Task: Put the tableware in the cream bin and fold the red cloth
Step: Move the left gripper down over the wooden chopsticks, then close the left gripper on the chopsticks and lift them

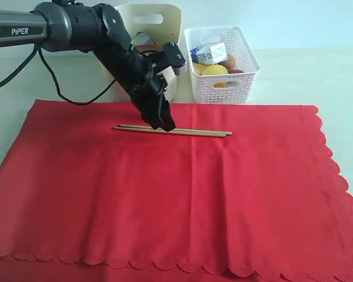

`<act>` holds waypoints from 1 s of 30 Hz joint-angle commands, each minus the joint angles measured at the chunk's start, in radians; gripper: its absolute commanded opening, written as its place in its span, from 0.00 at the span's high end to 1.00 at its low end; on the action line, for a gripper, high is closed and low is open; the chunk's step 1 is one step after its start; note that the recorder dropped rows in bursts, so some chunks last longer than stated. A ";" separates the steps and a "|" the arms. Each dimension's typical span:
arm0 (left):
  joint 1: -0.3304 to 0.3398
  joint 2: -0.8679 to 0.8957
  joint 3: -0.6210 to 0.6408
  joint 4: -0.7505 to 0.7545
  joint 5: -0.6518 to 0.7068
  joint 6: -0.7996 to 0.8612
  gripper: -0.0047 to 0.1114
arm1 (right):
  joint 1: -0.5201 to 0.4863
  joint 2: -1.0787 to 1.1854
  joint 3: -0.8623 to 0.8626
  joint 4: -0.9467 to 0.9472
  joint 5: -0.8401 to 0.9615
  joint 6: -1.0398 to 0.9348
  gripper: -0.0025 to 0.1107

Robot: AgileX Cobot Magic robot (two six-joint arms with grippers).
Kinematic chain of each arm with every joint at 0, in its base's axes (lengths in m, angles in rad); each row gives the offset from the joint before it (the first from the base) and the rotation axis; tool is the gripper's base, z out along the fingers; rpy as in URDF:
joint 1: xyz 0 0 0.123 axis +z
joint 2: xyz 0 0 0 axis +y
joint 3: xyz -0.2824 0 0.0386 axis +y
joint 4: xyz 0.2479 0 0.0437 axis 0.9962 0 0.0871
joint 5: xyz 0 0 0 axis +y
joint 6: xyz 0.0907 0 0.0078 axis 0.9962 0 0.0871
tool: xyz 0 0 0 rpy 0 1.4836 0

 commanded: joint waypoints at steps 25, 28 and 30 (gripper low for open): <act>-0.087 -0.086 -0.005 0.094 -0.022 0.089 0.52 | -0.004 -0.004 0.005 -0.001 -0.005 0.000 0.98; -0.106 -0.052 -0.005 0.095 -0.052 0.089 0.52 | -0.004 -0.004 0.005 -0.001 -0.005 0.000 0.98; -0.116 -0.031 -0.005 0.095 -0.072 0.089 0.52 | -0.004 -0.004 0.005 -0.001 -0.005 0.000 0.98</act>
